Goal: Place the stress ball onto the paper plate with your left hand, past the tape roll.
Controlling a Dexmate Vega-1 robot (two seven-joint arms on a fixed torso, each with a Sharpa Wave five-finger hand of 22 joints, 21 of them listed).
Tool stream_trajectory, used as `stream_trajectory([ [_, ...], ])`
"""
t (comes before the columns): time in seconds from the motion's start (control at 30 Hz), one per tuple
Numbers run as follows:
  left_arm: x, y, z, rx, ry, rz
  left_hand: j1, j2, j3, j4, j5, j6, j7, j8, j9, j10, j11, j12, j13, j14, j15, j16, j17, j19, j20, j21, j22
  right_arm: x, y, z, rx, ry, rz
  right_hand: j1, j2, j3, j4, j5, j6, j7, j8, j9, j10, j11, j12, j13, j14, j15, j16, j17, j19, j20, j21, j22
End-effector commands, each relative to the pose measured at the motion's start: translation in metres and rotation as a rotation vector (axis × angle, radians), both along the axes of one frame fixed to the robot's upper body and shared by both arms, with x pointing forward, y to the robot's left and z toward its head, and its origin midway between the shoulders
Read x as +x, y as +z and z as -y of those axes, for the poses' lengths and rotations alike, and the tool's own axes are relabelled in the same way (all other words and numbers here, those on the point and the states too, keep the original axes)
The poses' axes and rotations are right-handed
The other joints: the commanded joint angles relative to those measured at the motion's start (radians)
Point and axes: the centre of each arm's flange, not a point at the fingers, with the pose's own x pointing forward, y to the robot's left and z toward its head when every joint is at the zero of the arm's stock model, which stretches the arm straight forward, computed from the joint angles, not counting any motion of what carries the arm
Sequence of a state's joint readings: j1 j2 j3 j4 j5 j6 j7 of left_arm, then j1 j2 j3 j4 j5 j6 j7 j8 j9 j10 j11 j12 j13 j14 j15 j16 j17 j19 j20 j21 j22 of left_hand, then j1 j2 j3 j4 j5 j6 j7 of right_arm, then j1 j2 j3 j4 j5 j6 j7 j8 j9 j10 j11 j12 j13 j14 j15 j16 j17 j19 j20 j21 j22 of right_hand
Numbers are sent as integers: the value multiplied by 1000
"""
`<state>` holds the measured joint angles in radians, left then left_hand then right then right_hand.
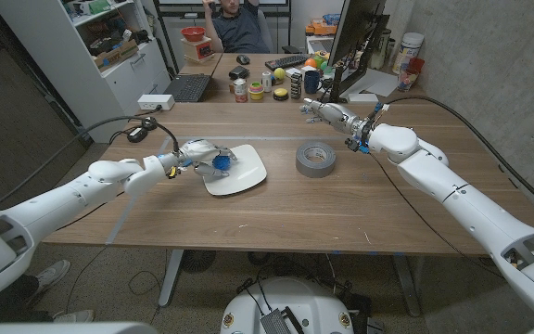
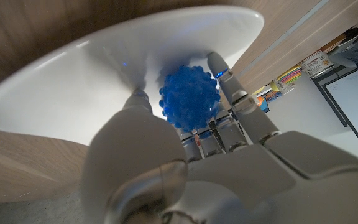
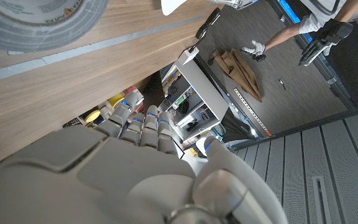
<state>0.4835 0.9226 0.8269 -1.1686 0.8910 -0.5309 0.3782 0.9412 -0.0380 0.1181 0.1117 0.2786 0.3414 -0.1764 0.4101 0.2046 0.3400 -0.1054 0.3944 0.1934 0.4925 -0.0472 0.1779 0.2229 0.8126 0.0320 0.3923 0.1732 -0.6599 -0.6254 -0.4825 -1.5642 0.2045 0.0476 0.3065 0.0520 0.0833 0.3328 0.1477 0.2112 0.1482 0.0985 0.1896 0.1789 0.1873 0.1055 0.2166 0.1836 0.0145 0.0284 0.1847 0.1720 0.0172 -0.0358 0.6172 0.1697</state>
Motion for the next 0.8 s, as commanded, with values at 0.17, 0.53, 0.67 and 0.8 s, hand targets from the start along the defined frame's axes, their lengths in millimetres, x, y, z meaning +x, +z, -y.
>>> stream_trajectory([
  [0.17, -12, 16, -2, -61, -62, 81, -12, 0, -18, 2, 10, -6, 1, -9, -1, -23, 19, -30, 2, -52, -76, 5, -6, -27, 23, -30, -2, 1, 1, -1, -6, 4, -3, -1, 37, 1, -1, 4, 0, 7, 1, 5, 8, -4, 0, 3, 2, 0, -3, 4, 6, -27, -3, 4],
  [0.53, -24, 29, 0, -82, -83, 88, -16, -3, -28, 2, 14, -1, -2, -12, -1, -4, 23, -38, 3, -35, -80, 17, -12, -1, 8, -35, -2, 0, 1, -1, -7, 3, -3, -2, 37, 1, -1, 4, 0, 8, 1, 5, 8, -5, 0, 3, 2, 1, -3, 4, 7, -28, -6, 4],
  [0.67, -28, 34, 0, -81, -87, 99, -21, -5, -35, 4, 16, -5, -4, -17, 0, -21, 29, -55, 3, -68, -73, 9, -14, -17, 19, -50, -1, -1, 0, -1, -8, 1, -3, -2, 37, 1, -1, 4, 0, 8, 1, 5, 8, -4, 0, 3, 2, 0, -4, 4, 7, -28, -8, 4],
  [0.8, -31, 38, -1, -81, -83, 105, -31, -8, -44, 8, 18, -21, -6, -26, 0, -33, 32, -69, 3, -93, -67, 6, -16, -30, 34, -65, -1, -2, 0, -1, -5, -1, -1, -3, 36, 0, 0, 4, 0, 8, 1, 5, 9, -4, 0, 3, 2, 1, -4, 4, 8, -27, -10, 4],
])
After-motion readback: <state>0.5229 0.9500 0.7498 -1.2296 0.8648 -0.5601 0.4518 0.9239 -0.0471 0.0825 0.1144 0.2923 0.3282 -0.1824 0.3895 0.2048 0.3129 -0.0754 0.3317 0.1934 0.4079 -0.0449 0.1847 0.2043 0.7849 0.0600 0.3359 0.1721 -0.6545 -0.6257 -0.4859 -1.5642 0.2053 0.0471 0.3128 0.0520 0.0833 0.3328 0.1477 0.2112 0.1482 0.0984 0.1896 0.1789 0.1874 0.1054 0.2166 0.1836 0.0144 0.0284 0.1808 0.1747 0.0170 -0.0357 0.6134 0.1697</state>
